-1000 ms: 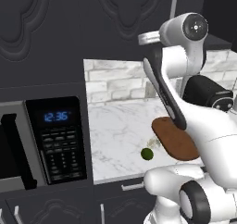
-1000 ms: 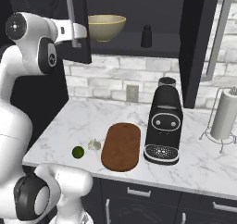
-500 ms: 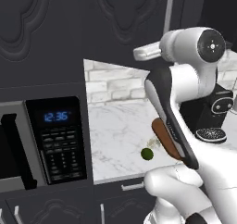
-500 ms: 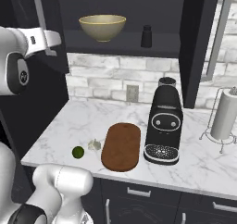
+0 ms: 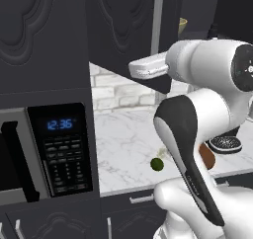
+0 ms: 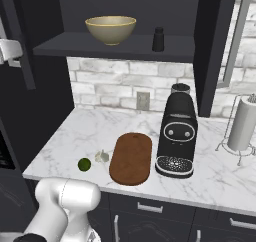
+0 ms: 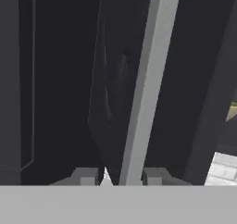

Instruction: Open the cabinet. Place the bowl and condiment on the counter. Then place the lime and garlic on the cutting board.

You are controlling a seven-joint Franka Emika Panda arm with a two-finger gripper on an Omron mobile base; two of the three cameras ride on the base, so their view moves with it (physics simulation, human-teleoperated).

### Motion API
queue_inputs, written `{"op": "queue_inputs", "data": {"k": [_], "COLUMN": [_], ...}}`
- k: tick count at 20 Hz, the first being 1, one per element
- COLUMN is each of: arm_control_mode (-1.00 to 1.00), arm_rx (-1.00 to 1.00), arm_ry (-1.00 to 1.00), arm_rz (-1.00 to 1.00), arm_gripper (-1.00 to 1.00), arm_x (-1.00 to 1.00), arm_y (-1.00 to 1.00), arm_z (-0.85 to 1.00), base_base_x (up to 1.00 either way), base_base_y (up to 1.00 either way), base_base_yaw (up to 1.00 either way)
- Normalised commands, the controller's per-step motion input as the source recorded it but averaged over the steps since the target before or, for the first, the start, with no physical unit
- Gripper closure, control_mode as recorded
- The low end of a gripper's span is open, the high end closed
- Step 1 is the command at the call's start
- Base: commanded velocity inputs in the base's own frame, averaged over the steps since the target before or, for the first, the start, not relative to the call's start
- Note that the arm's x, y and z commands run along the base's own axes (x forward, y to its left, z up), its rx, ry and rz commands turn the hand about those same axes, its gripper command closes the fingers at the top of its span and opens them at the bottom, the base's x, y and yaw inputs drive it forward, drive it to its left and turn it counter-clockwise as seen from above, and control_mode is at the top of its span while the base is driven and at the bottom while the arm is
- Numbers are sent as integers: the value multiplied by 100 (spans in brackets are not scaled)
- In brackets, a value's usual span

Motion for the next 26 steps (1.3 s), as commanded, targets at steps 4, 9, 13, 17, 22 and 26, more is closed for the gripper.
{"op": "queue_inputs", "data": {"k": [4, 9, 13, 17, 22, 26], "arm_control_mode": [-100, -100, -100, -100, -100, -100], "arm_rx": [40, 53, 53, 38, 37, 35], "arm_ry": [0, 2, 13, 30, 45, 34], "arm_rz": [0, 0, 0, 6, 23, 38], "arm_gripper": [-100, -100, -100, -100, -100, -100], "arm_x": [-100, -74, 3, 94, 100, 100], "arm_y": [-54, -90, -95, -47, -3, 27], "arm_z": [25, 26, 12, 0, -13, -38], "base_base_x": [0, 0, 0, 0, 0, 0], "base_base_y": [0, 0, 0, 0, 0, 0], "base_base_yaw": [0, 0, 0, 0, 0, 0]}}
